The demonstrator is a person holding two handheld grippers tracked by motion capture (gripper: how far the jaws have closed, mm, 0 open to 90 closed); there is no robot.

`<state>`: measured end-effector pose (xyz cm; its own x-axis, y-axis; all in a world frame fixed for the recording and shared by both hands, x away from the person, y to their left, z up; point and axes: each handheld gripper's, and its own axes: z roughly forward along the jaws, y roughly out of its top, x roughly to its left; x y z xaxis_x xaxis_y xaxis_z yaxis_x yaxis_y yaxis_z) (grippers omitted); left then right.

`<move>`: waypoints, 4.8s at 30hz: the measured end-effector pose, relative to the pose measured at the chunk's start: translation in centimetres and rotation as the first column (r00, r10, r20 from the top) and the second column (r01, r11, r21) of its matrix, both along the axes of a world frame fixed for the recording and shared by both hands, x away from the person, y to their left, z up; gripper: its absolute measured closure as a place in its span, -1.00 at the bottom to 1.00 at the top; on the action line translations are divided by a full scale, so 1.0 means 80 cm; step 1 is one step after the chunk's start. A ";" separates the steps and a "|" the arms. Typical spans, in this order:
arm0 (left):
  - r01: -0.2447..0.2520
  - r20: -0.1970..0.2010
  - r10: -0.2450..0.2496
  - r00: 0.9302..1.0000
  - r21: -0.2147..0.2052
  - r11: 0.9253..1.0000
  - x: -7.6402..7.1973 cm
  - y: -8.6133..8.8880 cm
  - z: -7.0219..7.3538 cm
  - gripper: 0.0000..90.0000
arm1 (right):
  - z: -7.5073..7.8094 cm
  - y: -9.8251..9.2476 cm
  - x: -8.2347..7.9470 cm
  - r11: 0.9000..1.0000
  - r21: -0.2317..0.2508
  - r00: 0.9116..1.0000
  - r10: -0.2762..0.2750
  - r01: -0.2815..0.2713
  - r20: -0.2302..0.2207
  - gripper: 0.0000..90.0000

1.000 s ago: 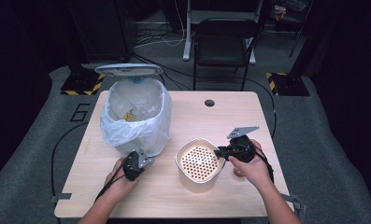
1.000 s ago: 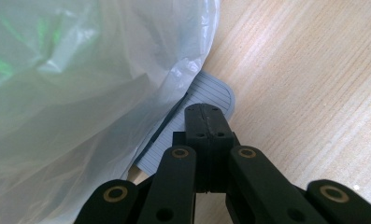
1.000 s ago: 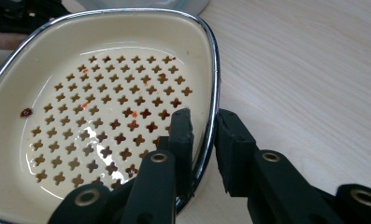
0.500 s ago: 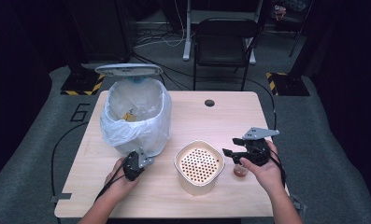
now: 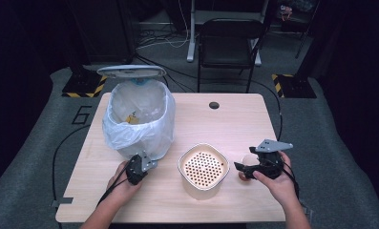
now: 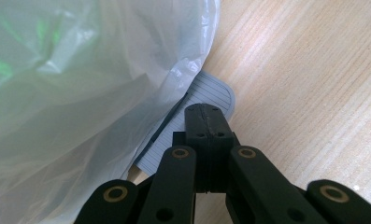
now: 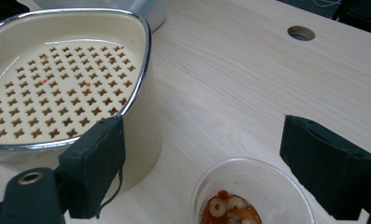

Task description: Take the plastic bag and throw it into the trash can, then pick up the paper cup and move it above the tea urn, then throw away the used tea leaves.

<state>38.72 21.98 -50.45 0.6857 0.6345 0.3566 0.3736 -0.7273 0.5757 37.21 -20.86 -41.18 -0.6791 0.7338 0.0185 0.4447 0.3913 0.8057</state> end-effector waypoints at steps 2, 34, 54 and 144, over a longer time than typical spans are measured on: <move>0.002 -0.006 -0.002 1.000 -0.003 1.000 0.000 0.000 0.000 1.00 | -0.004 -0.003 0.000 1.000 -0.017 1.000 -0.008 0.008 -0.005 -0.72; 0.005 -0.004 -0.005 1.000 0.001 1.000 0.000 0.000 0.000 1.00 | -0.071 -0.028 0.012 0.998 -0.048 0.998 -0.047 0.045 -0.048 -0.66; 0.006 -0.004 -0.006 1.000 0.002 1.000 0.000 0.000 0.000 1.00 | -0.083 -0.031 0.016 1.000 -0.024 0.997 0.004 -0.006 -0.081 -0.28; -0.002 0.000 0.002 1.000 -0.001 1.000 0.000 0.000 0.000 1.00 | 0.043 0.099 0.064 0.836 -0.437 0.651 0.537 -0.331 0.536 -0.12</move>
